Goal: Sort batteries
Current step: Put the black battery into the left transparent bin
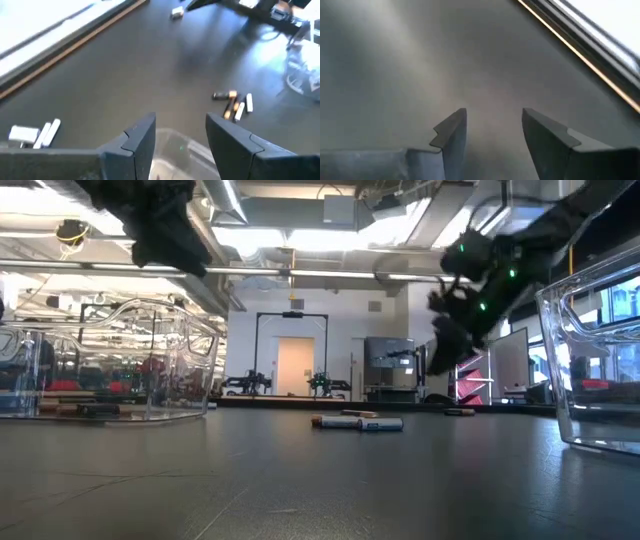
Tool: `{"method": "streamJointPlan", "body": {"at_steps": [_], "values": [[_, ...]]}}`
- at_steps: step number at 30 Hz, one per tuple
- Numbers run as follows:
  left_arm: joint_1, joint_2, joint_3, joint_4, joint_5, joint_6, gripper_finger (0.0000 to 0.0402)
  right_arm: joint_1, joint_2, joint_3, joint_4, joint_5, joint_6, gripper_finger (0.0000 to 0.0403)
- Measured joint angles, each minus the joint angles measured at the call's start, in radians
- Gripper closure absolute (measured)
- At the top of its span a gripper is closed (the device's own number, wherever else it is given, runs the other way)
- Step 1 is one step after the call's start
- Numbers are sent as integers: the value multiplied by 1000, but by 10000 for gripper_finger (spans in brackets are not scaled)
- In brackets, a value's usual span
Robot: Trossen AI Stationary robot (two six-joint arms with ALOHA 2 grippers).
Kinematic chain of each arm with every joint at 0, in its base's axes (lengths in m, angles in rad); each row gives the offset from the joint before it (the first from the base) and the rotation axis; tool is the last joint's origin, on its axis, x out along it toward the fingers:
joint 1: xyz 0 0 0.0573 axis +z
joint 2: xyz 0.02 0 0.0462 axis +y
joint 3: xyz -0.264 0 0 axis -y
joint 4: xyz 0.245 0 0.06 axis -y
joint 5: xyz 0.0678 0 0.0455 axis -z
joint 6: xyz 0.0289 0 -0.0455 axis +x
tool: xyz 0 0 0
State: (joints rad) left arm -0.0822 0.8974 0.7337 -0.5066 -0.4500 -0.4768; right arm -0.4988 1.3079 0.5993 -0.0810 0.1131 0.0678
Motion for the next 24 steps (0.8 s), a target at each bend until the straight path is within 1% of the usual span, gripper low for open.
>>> {"method": "streamJointPlan", "body": {"at_steps": [2,4,8,13,16,17,21,24], "values": [[-7,-1,-11,17,-6,17,238,-79,1,-31,7,-1,6,211],[-11,5,-20,26,-6,18,238,-146,7,-75,55,-16,-14,212],[-11,10,-50,25,-6,-12,238,-226,37,-145,157,-108,-45,212],[-11,10,-75,25,-7,-36,238,-242,94,-159,180,-118,-58,212],[-11,10,-75,27,-7,-36,238,-241,121,-159,175,-159,-75,212],[-11,10,-75,27,-7,-36,238,-242,125,-158,179,-187,-76,212],[-11,10,-75,28,-7,-36,238,-242,124,-158,176,-251,-76,212],[-12,10,-75,27,-7,-39,238,-241,122,-158,174,-272,-76,212]]}}
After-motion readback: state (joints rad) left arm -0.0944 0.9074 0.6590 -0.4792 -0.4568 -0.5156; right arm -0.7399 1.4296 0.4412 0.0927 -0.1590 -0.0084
